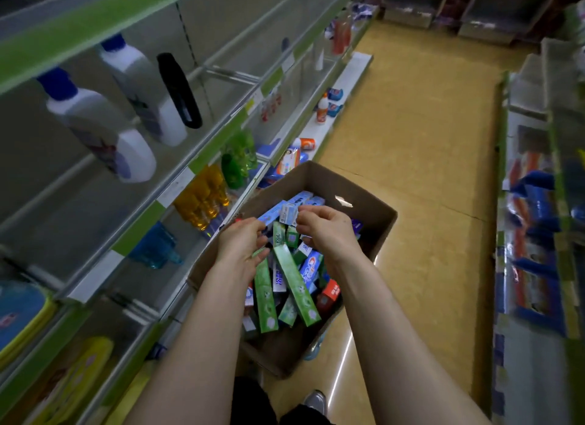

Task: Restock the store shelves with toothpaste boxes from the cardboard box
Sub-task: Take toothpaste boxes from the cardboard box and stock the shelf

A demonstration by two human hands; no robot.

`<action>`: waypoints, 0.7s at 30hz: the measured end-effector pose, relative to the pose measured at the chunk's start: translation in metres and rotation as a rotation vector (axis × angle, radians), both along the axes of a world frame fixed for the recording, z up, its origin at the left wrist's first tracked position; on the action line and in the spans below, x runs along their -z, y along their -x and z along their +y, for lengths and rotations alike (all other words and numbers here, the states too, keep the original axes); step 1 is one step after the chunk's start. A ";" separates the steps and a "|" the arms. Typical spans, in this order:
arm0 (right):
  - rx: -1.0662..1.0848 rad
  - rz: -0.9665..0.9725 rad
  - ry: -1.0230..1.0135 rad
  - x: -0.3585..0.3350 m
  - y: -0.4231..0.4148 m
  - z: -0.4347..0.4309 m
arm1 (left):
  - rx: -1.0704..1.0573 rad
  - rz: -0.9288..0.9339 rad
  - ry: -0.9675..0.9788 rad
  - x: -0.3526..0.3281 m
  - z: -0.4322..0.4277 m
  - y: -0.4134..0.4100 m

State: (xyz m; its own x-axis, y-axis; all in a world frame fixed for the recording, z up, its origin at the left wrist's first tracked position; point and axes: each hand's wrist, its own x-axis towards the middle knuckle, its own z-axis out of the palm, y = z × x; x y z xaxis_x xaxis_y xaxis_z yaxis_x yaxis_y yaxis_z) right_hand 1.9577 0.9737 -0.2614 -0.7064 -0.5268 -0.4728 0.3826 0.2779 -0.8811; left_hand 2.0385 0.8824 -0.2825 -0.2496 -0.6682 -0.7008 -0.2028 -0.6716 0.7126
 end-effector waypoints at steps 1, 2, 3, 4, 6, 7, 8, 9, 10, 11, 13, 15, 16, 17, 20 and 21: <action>-0.003 -0.015 -0.017 0.007 -0.001 -0.008 | -0.020 -0.012 -0.024 0.008 -0.008 -0.004; -0.003 -0.031 -0.031 0.014 -0.002 -0.016 | -0.042 -0.021 -0.052 0.016 -0.016 -0.009; 0.000 -0.042 -0.044 0.022 -0.004 -0.025 | -0.060 -0.029 -0.084 0.025 -0.024 -0.013; 0.003 -0.051 -0.060 0.030 -0.005 -0.033 | -0.074 -0.036 -0.119 0.033 -0.032 -0.017; -0.005 -0.068 -0.088 0.045 -0.009 -0.050 | -0.090 -0.040 -0.196 0.046 -0.047 -0.023; -0.016 -0.076 -0.102 0.051 -0.011 -0.058 | -0.100 -0.042 -0.226 0.051 -0.054 -0.024; -0.027 -0.089 -0.117 0.059 -0.013 -0.068 | -0.114 -0.043 -0.253 0.058 -0.064 -0.026; -0.030 -0.104 -0.129 0.067 -0.014 -0.077 | -0.127 -0.043 -0.277 0.064 -0.073 -0.026; -0.029 -0.116 -0.141 0.075 -0.015 -0.087 | -0.134 -0.045 -0.298 0.070 -0.081 -0.027; -0.026 -0.120 -0.158 0.084 -0.016 -0.095 | -0.134 -0.050 -0.313 0.076 -0.089 -0.026; -0.022 -0.126 -0.200 0.101 -0.018 -0.113 | -0.119 -0.069 -0.327 0.088 -0.103 -0.024; -0.025 -0.146 -0.233 0.117 -0.020 -0.129 | -0.105 -0.080 -0.346 0.103 -0.116 -0.021; -0.028 -0.150 -0.252 0.124 -0.021 -0.136 | -0.094 -0.083 -0.364 0.110 -0.121 -0.020; -0.028 -0.151 -0.268 0.129 -0.021 -0.143 | -0.083 -0.082 -0.390 0.116 -0.124 -0.019; -0.034 -0.151 -0.301 0.143 -0.019 -0.161 | -0.057 -0.059 -0.489 0.134 -0.131 -0.014; -0.040 -0.147 -0.318 0.148 -0.017 -0.165 | -0.057 -0.053 -0.519 0.139 -0.132 -0.013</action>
State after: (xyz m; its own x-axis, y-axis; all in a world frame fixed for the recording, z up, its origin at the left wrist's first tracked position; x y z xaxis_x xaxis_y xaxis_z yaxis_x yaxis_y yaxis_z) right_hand 1.9750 0.8082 -0.4099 -0.6003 -0.3629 -0.7127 0.4822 0.5468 -0.6845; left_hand 2.0514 0.7502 -0.4219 -0.1778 -0.2408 -0.9541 -0.1822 -0.9448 0.2724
